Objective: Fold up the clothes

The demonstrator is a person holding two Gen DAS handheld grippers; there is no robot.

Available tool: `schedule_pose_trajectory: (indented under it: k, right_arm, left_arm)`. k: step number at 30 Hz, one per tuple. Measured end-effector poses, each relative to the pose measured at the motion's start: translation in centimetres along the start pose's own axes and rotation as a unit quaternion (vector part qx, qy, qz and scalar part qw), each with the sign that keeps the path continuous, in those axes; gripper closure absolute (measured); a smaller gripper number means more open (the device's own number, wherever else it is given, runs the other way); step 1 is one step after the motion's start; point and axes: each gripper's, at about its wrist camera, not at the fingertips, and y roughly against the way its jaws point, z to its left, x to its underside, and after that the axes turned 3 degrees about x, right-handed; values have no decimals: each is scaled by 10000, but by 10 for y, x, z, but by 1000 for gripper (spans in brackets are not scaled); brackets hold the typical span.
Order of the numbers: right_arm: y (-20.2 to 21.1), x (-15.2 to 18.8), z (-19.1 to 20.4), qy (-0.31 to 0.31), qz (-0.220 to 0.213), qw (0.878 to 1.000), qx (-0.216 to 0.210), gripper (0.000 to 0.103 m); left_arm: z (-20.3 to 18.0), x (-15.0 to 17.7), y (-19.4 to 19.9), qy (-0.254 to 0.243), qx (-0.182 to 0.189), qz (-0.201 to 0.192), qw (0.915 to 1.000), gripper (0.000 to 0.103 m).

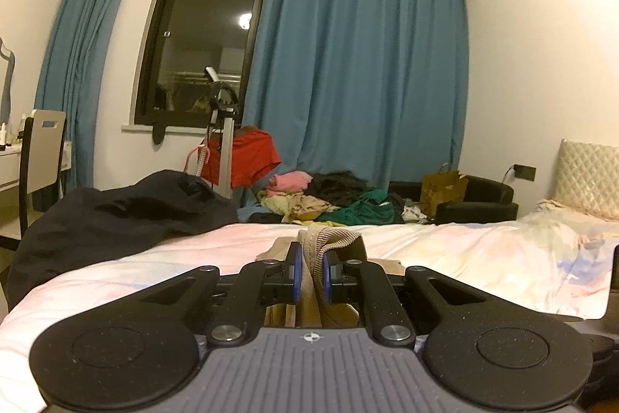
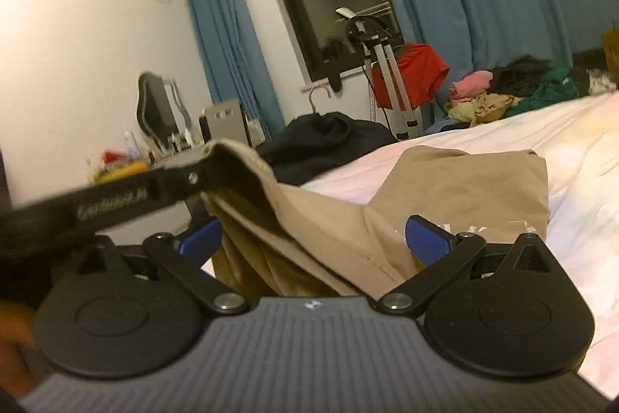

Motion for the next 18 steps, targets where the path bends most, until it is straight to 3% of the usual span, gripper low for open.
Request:
schedule_pose_trajectory:
  k: [8,14,18]
  right_arm:
    - [2,-7,-28,-669,29,9973,288,0]
    - [-27,2,-11,-70,433,9982,408,0]
    - [-29,9,-12,268,487,9917,1162,0]
  left_arm:
    - [1,1,0,-5,45,38,10000,92]
    - [-2,6,-1,-132,50,76,9999,92]
    - [0,7,-1,-115,-78,25,9999,92]
